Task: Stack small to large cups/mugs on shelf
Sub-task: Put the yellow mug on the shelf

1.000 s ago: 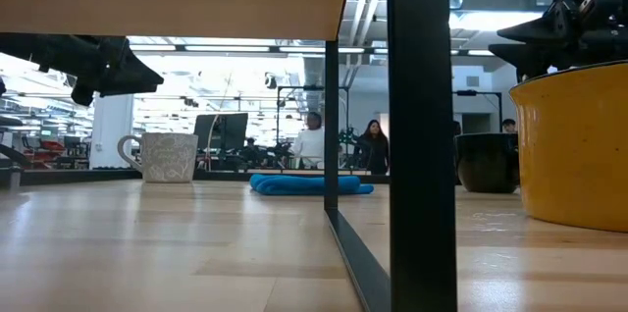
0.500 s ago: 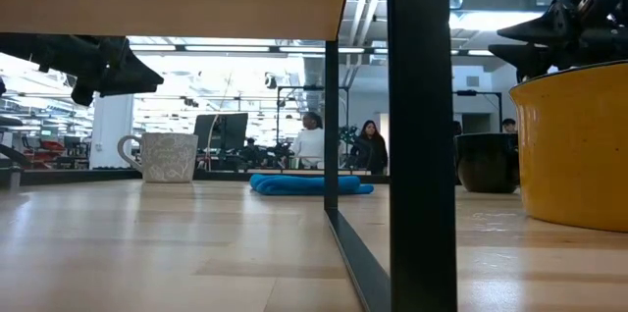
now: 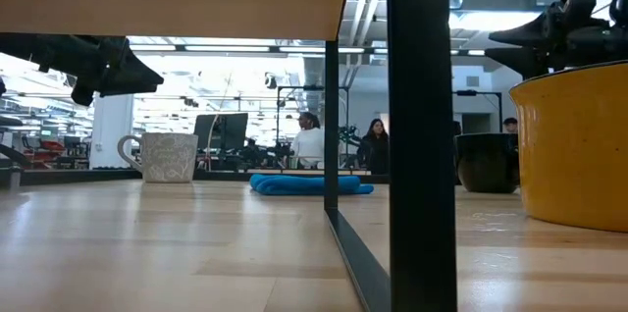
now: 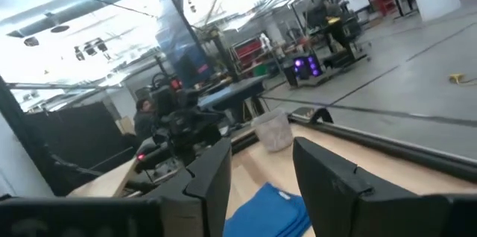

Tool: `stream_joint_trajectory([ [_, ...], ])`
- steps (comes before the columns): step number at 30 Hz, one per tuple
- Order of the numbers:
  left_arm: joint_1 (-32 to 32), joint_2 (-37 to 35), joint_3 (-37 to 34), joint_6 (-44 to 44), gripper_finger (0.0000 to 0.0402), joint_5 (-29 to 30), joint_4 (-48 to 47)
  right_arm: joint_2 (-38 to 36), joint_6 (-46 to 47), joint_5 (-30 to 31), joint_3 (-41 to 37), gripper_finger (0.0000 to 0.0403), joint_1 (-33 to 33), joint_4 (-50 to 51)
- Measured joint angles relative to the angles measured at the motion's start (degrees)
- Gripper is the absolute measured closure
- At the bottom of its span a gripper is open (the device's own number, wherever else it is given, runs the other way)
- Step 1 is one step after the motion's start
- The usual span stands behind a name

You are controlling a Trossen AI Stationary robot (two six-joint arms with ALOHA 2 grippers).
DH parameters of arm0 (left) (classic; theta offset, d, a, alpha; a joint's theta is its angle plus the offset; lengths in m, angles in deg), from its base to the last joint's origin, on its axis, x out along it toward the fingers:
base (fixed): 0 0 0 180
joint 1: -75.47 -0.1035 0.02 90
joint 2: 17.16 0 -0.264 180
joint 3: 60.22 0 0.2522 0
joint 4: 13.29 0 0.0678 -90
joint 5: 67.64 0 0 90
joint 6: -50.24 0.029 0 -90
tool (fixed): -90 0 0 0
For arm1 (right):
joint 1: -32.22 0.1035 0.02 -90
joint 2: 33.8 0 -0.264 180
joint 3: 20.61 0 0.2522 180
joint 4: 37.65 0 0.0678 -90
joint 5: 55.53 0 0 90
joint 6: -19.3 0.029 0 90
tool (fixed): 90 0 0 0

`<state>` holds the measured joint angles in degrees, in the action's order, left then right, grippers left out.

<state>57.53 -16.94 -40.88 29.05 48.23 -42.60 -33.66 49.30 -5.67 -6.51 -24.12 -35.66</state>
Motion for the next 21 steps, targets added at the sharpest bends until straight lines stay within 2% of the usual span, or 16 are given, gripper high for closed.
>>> stream_joint_trajectory([
  [11, 0.0, 0.0, 0.0, 0.0, 0.0274, 0.0, 0.0, 0.0, 0.0, 1.2, 4.5, 0.0234, 0.0, -5.3],
  [21, 0.0, 0.0, 0.0, 0.1, 0.0274, 0.0, 0.0, 0.0, 0.0, 1.5, 9.1, 0.0234, 0.0, -5.4],
])
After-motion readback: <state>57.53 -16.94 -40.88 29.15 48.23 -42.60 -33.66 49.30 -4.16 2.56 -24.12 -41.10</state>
